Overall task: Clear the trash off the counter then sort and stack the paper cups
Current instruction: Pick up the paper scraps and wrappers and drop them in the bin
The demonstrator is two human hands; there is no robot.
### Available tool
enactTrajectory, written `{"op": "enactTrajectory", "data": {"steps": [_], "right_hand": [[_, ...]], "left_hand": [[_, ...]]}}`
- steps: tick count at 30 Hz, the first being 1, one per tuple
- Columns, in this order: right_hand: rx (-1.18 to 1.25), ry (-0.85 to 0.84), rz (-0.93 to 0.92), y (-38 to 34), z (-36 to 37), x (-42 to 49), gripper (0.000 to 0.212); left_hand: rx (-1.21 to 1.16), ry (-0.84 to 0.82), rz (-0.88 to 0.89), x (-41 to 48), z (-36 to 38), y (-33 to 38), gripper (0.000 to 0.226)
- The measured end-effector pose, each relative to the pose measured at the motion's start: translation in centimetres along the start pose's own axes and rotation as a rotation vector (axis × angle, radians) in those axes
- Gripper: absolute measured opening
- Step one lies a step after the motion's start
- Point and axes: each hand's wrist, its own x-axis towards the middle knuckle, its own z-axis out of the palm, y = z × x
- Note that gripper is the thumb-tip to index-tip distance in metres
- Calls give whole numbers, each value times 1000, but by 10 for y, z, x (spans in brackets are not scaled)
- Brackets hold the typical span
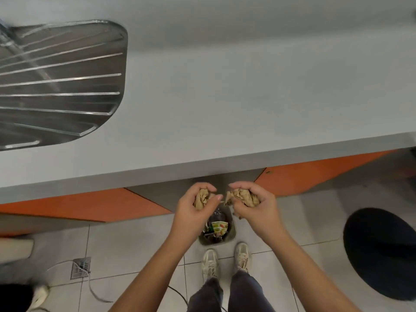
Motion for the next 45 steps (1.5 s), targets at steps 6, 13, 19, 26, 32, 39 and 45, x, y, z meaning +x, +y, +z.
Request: {"op": "enactTrajectory", "data": {"steps": [6, 13, 19, 26, 32, 39, 45], "right_hand": [[-3, 122, 387, 123, 27, 36, 31], [-323, 3, 479, 227, 49, 67, 25], [-491, -168, 556, 276, 52, 85, 43], [-549, -195, 588, 295, 60, 101, 55], [-527, -135, 598, 269, 55, 92, 48], [-296, 36, 532, 196, 30, 54, 25], [-125, 154, 517, 148, -24, 16, 10]], "left_hand": [[-14, 78, -499, 29, 31, -115, 14], [-53, 130, -880, 72, 56, -213, 38], [-60, 69, -946, 96, 61, -238, 28], [65, 20, -941, 102, 60, -245, 32], [77, 36, -909, 97, 53, -225, 9], [-6, -55, -842, 74, 56, -171, 32], [-76, -176, -807, 45, 79, -110, 24]]}}
